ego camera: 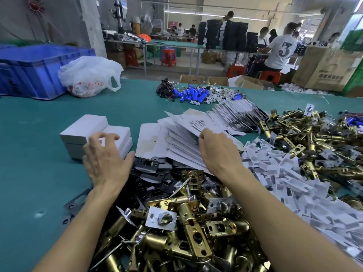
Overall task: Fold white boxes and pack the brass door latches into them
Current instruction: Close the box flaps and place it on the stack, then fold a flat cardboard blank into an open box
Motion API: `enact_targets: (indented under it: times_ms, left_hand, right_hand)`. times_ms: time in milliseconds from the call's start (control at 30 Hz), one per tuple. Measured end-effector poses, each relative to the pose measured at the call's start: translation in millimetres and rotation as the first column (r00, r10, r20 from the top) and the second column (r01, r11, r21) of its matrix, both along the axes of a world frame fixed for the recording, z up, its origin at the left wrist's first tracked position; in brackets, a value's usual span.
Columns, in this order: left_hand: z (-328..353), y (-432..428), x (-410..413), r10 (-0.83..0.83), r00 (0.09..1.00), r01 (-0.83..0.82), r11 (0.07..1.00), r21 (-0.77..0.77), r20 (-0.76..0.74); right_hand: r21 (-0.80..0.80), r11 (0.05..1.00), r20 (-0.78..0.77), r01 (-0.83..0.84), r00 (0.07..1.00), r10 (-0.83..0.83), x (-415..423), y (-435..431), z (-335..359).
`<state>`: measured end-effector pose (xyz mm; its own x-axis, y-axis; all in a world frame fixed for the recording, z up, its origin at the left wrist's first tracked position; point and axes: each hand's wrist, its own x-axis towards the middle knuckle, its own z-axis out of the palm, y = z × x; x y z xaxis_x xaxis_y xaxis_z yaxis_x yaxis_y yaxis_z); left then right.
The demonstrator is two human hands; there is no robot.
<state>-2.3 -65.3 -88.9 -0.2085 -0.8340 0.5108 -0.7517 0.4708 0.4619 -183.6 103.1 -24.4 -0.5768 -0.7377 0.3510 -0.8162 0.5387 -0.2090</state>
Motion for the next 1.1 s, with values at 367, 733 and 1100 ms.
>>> enact_targets:
  times_ms: [367,733,1100]
  left_hand:
    - [68,79,-23,-0.136,0.584,0.799,0.273,0.536,-0.801]
    - [81,99,-23,0.196,0.209,0.964,0.125,0.236,-0.958]
    - [101,112,-13,0.058,0.31,0.918,-0.278,0.283,-0.949]
  right_hand:
    - [-0.47,0.834,0.105,-0.288,0.92,0.378,58,45,17]
    - [-0.694,0.7,0.534,-0.168,0.532,0.657,63,75,20]
    - [-0.495,0.7,-0.131,-0.514,0.841,0.525,74,69,14]
